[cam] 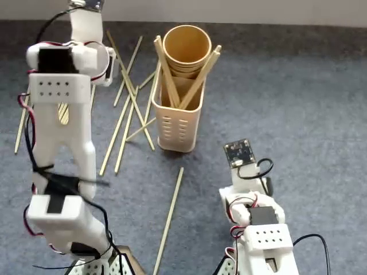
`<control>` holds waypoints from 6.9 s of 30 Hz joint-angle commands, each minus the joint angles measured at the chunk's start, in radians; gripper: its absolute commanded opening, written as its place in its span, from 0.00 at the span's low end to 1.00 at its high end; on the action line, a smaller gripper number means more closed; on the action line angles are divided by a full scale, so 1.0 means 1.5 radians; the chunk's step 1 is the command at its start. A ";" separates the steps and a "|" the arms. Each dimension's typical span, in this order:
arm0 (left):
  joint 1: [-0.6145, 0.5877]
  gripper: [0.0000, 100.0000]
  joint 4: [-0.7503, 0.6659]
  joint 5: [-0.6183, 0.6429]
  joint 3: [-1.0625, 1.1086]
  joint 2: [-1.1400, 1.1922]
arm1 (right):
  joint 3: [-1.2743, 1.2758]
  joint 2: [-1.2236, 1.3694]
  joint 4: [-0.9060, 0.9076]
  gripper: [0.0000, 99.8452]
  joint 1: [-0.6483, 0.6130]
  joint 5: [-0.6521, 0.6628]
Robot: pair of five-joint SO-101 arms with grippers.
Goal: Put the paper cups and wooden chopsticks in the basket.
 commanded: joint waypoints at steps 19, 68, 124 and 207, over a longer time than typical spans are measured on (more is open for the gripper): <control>0.176 0.17 -0.106 0.085 0.003 0.202 | -0.365 0.579 -0.431 0.36 -0.157 -0.158; 0.399 0.17 0.151 0.123 -0.022 0.093 | -0.675 0.419 0.185 0.28 -0.096 0.021; 0.353 0.17 0.175 -0.024 0.099 -0.039 | -0.479 0.317 0.218 0.28 -0.017 0.015; 0.092 0.01 -0.689 -0.595 0.917 -0.252 | 0.075 -0.375 0.148 0.28 -0.012 -0.016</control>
